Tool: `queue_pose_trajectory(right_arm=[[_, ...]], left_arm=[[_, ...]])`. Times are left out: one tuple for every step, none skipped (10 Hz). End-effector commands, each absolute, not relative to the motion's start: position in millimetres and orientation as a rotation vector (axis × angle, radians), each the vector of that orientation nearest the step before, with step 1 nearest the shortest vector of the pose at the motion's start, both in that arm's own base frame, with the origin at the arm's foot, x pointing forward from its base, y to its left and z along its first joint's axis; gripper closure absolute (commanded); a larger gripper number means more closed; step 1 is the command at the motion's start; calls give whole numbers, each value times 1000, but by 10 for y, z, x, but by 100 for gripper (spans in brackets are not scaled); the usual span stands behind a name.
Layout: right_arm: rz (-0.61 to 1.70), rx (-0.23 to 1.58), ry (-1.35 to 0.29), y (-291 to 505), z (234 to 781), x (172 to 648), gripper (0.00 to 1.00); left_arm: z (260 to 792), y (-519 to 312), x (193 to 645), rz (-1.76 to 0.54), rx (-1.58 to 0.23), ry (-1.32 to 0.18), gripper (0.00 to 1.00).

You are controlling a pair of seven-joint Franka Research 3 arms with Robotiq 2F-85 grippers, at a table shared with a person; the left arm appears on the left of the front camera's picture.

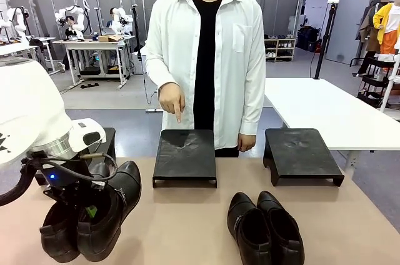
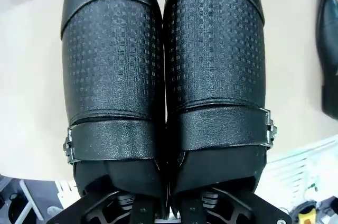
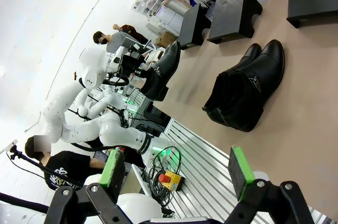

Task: Place the shoes on the stand as instructed by the person.
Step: Pick up one pair of Shoes and place it on the Shoes Stand indicated by the person.

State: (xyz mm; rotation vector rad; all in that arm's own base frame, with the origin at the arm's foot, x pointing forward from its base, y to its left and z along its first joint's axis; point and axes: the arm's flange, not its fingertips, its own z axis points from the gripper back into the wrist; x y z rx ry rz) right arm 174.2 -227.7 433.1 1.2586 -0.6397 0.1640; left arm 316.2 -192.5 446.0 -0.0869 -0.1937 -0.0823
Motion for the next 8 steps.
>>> queue_pose_trajectory(right_arm=[[178,1259,-656,-2278,4341,1734,0],[178,1259,-656,-2278,4341,1734,0],[178,1259,-656,-2278,4341,1734,0],[178,1259,-656,-2278,4341,1734,0],[178,1259,-656,-2278,4341,1734,0],[178,1259,-656,-2278,4341,1734,0],[178,1259,-656,-2278,4341,1734,0],[178,1259,-656,-2278,4341,1734,0]], left_arm=[[4684,-2345,3357,-100,-60,-322,90],[4737,-2504,3515,-97,-34,-332,90],[4820,-2647,3716,-42,2,-338,90],[4934,-2816,3906,-28,-16,-357,90],[5002,-2983,4040,-48,10,-378,90],[5056,-3134,4163,-59,19,-387,90],[5100,-3283,4302,-58,36,-400,90],[5113,-3431,4441,-68,61,-420,90]])
